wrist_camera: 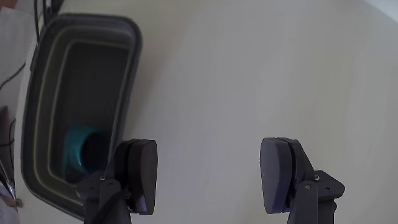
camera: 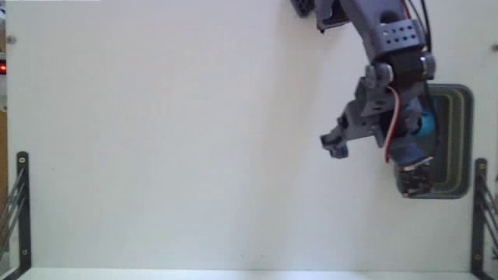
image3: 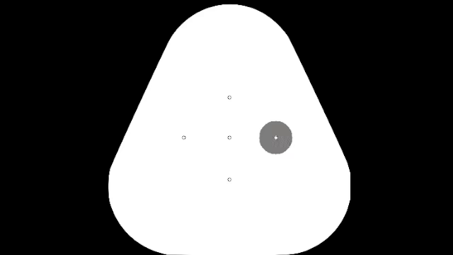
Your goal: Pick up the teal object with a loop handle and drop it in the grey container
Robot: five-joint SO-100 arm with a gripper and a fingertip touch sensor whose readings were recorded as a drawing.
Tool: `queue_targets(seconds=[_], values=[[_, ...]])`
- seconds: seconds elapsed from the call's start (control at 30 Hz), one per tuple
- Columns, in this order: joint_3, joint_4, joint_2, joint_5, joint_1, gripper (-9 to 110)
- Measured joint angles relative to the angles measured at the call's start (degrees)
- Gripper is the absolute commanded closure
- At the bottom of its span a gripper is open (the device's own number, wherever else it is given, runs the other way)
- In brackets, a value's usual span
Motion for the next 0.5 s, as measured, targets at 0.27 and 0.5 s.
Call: queue_targets(seconds=[0.27, 0.5], values=[[5.9, 0.0, 5.8, 0.0, 5.0, -9], [10.0, 0.1, 11.0, 0.0, 8.4, -9]])
